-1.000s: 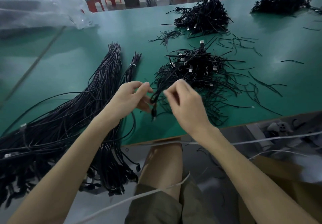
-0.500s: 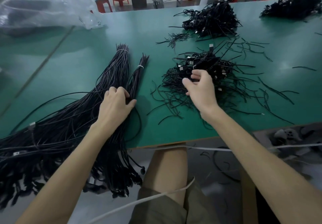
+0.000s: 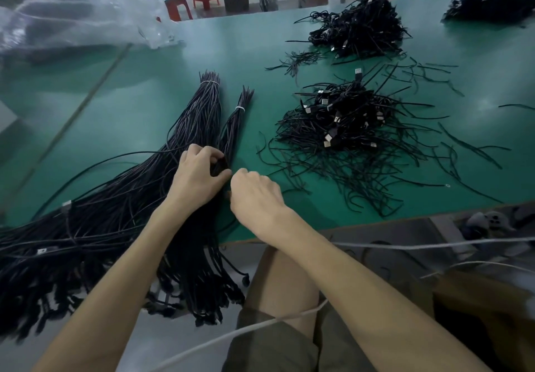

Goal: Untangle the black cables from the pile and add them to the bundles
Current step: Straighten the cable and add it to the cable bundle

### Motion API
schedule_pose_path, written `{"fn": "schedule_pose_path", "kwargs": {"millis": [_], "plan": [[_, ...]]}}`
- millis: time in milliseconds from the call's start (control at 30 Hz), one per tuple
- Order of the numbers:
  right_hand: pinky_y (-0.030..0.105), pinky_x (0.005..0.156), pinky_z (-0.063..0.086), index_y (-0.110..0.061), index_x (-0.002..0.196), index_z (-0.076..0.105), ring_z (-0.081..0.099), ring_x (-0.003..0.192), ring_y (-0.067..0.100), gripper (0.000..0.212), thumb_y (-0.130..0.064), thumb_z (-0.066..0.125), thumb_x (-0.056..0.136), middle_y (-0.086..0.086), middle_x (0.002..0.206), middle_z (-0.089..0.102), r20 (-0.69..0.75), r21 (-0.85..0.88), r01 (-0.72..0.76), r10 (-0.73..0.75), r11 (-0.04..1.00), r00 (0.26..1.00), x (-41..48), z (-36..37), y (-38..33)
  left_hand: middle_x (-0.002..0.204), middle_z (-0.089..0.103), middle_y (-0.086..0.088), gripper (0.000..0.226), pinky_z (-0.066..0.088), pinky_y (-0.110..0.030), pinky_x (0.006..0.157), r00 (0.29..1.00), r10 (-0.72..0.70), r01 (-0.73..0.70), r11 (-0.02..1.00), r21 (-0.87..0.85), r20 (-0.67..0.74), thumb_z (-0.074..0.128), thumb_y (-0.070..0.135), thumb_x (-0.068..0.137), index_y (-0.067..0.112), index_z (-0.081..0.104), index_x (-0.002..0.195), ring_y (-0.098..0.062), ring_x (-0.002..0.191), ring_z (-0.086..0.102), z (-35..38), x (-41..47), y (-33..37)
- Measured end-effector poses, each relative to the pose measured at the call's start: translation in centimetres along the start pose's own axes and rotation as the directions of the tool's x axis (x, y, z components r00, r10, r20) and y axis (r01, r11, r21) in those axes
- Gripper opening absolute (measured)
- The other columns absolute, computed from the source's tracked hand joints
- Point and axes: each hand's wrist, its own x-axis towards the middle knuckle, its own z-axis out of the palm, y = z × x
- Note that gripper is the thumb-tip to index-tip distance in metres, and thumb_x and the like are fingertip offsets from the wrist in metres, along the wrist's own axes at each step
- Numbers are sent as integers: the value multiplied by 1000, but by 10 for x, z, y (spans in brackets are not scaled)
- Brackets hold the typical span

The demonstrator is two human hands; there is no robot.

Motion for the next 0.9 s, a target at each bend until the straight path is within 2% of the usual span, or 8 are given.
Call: {"fn": "schedule_pose_path", "kwargs": {"millis": [100,267,400,500,633,733,833,900], "plan": [[35,57,31,-10,102,37,70,94,34,25,-18,61,101,15,102,69,-29,-2,-42,42,999,999,2,-1,6,113,49,-2,41,39,-35,98,1000,15,-15,1000,0,1,76,25,90,14,64,128,-29,117,47,0,1,-2],[37,68,36,-1,118,53,68,103,35,20,-13,54,103,15,112,68,20,-77,-20,22,997,1000,5,-7,9,112,50,-2,39,43,-38,96,1000,16,-16,1000,-4,-22,76,24,89,17,66,126,-27,113,47,1,1,-1],[37,69,34,-8,87,48,55,84,33,19,-22,52,100,7,88,57,138,-12,41,-39,999,990,2,-20,10,108,49,1,36,39,-33,90,999,21,-21,1000,-8,-47,75,25,88,23,68,123,-23,111,45,3,0,-1],[37,61,33,-14,69,36,43,66,27,34,-28,56,92,3,70,45,180,137,44,-69,990,981,-7,-26,16,108,49,0,36,37,-32,91,998,18,-18,1000,5,-55,74,23,87,21,68,123,-25,112,46,4,1,-1],[32,56,38,-10,67,50,38,53,15,31,-33,62,84,-7,55,43,212,541,15,-154,841,965,-30,-31,26,108,48,-1,37,39,-33,92,999,19,-18,1000,25,-49,75,22,88,20,67,125,-28,114,46,5,3,-2],[24,50,36,-8,70,56,35,44,5,30,-34,64,83,-15,45,42,106,639,55,-159,767,982,-44,-31,30,108,47,0,39,38,-34,92,998,33,-31,999,33,-50,75,23,89,19,66,126,-29,115,45,6,3,-3],[19,46,30,-16,63,50,35,43,5,31,-31,65,86,-13,44,42,-103,714,74,0,696,995,-37,-40,35,107,47,1,38,38,-32,91,997,56,-53,998,40,-61,73,26,89,21,67,126,-26,113,45,6,1,-3],[24,48,31,-17,63,46,33,46,6,33,-26,64,88,-11,48,41,-227,729,87,120,678,966,-26,-49,42,108,47,2,38,39,-32,91,996,60,-57,997,52,-66,72,28,90,22,66,127,-23,112,44,5,-1,-2]]}}
